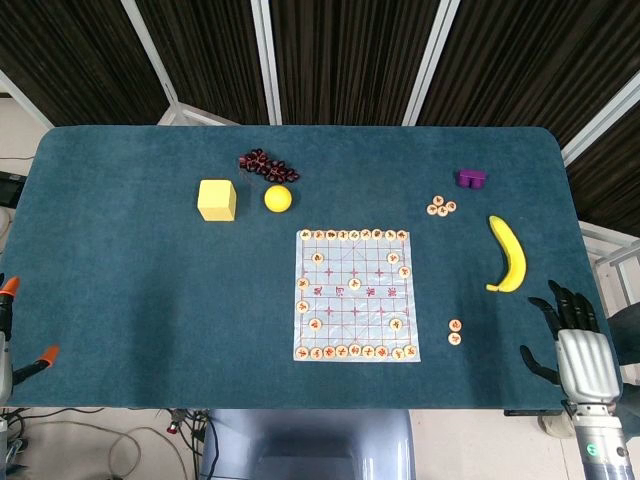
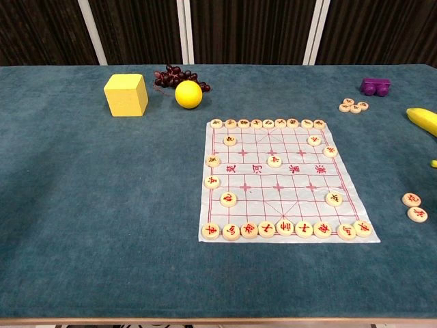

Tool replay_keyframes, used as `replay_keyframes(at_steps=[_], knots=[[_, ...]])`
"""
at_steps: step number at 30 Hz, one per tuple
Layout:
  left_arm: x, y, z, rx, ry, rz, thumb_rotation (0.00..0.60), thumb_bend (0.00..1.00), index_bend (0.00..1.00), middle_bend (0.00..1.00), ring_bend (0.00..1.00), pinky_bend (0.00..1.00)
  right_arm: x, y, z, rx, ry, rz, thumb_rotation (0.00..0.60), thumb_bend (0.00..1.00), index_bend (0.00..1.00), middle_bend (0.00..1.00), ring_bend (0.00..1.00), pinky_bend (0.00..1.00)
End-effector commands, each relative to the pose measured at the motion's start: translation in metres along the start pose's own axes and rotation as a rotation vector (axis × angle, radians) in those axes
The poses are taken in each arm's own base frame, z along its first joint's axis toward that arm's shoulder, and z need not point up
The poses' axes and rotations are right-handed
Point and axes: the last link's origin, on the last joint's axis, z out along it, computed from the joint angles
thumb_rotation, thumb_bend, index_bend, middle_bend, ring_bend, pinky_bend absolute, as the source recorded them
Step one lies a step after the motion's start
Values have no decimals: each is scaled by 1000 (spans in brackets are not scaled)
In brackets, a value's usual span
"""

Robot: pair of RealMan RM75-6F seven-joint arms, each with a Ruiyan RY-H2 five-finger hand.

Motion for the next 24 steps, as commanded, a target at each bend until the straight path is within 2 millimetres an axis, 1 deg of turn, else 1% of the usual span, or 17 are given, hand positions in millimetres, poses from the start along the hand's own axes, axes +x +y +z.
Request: replay_keyframes(at_steps=[1,5,9,14,18,24], knots=[[0,0,0,1,2,0,600,28,49,0,0,72,3,-10,18,47,-17,-4,600,367,270,4,1,37],[-1,1,0,0,2,1,600,28,49,0,0,72,0,-29,40,116,-97,-22,600,367,281,4,1,37],[-2,1,0,-1,-1,1,600,28,49,0,0,72,-3,-54,66,179,-179,-17,600,367,293,4,1,37],[-2,0,1,8,1,1,600,28,49,0,0,72,-12,-86,97,231,-236,-33,600,368,307,4,1,37],[-2,-1,2,12,-1,0,600,28,49,0,0,71,-21,-107,112,252,-245,-62,600,367,313,4,2,37],[-3,-1,2,13,-2,0,600,28,49,0,0,72,-40,-134,126,251,-283,-98,600,367,313,4,2,37]])
